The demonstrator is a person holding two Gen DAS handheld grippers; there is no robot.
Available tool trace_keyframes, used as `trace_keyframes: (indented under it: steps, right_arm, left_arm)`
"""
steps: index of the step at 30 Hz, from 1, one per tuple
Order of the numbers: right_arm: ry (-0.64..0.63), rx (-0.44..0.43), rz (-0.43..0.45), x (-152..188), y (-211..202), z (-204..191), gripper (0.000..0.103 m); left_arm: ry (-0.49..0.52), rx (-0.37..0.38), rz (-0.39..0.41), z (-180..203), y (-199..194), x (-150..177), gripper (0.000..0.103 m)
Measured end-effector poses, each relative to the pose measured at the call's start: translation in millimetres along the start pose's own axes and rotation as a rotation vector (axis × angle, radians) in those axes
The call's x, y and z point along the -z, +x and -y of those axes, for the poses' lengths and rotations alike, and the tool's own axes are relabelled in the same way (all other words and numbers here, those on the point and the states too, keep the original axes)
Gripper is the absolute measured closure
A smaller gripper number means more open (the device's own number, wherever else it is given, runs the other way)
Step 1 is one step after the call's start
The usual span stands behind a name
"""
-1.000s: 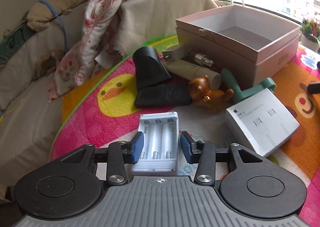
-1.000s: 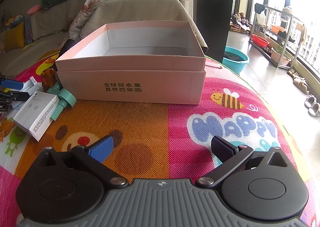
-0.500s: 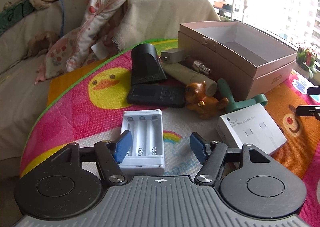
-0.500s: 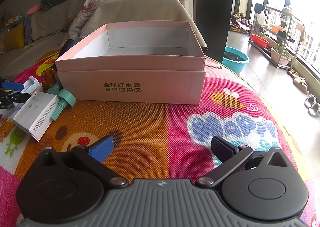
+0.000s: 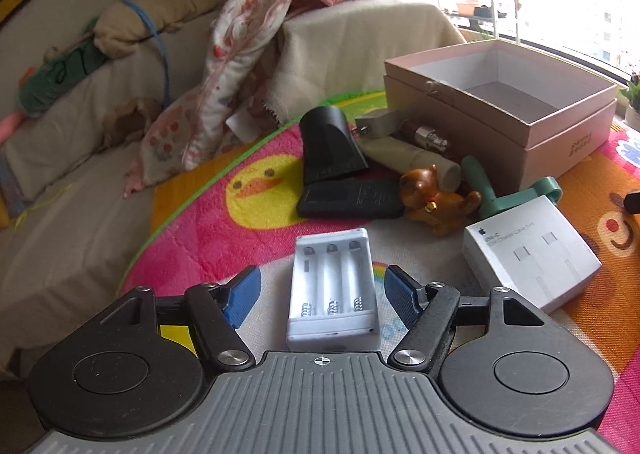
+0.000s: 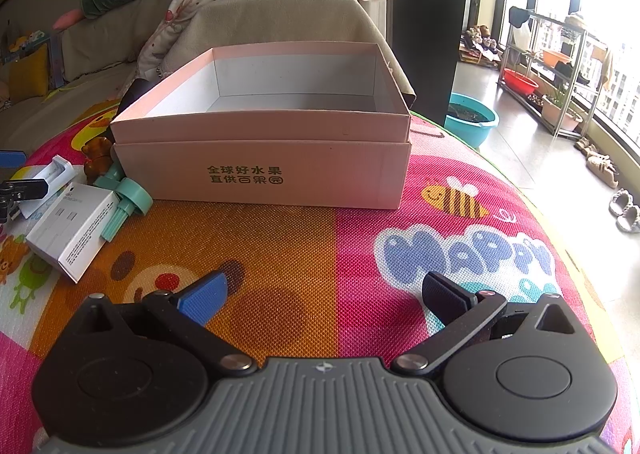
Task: Organize rigid objects
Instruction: 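Close the left tool on the white battery charger, then carry the charger into the pink box with left while right drops the white cable box in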
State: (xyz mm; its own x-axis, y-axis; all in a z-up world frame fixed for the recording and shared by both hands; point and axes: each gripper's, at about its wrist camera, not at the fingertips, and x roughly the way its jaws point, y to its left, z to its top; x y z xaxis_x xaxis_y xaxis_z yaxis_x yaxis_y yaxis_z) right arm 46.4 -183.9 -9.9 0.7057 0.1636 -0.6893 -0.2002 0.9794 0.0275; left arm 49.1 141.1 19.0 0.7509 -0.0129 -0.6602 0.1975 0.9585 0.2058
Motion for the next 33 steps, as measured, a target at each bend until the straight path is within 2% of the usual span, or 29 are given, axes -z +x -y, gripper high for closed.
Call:
trace_keyframes:
  steps: [7, 10, 12, 13, 15, 17, 19, 23, 28, 33]
  right_arm:
    - [0.007, 0.01, -0.019, -3.9, 1.9, -1.8, 0.0]
    - [0.002, 0.012, -0.02, -4.5, 2.3, -2.8, 0.0]
    - [-0.004, 0.013, -0.02, -4.7, 1.9, -3.6, 0.0]
    - [-0.013, 0.014, -0.027, -6.1, 1.2, -5.4, 0.0]
    - [-0.008, -0.022, -0.049, -10.8, -2.1, -11.9, 0.006]
    - [0.012, -0.118, -0.036, -14.9, -13.1, -25.8, 0.01]
    - [-0.029, -0.167, 0.032, -16.8, -29.1, -52.4, 0.01]
    - [-0.182, -0.153, 0.156, -8.5, -42.4, -119.8, 0.012]
    - [-0.225, -0.158, 0.137, -9.9, -22.9, -170.4, 0.014]
    - [-0.202, -0.11, 0.066, -22.3, 8.5, -187.0, 0.015]
  left_arm:
    - [-0.205, 0.088, -0.034, -17.9, 17.8, 0.9, 0.029]
    - [-0.176, 0.105, -0.027, -8.9, 15.5, 2.0, 0.03]
    - [-0.165, 0.106, -0.013, -3.5, 9.7, 5.9, 0.04]
    - [-0.166, 0.106, -0.006, -1.4, 5.4, 9.0, 0.048]
    - [-0.165, 0.109, -0.009, 1.9, -4.3, 15.0, 0.05]
    - [-0.18, 0.098, -0.015, 4.1, -16.6, 24.1, 0.05]
    - [-0.192, 0.067, -0.016, 5.4, -29.4, 34.9, 0.05]
    - [-0.225, 0.042, 0.003, 3.7, -48.6, 55.5, 0.05]
    - [-0.248, 0.044, 0.042, 3.5, -57.7, 68.9, 0.05]
    - [-0.257, 0.047, 0.056, 3.7, -58.0, 71.2, 0.05]
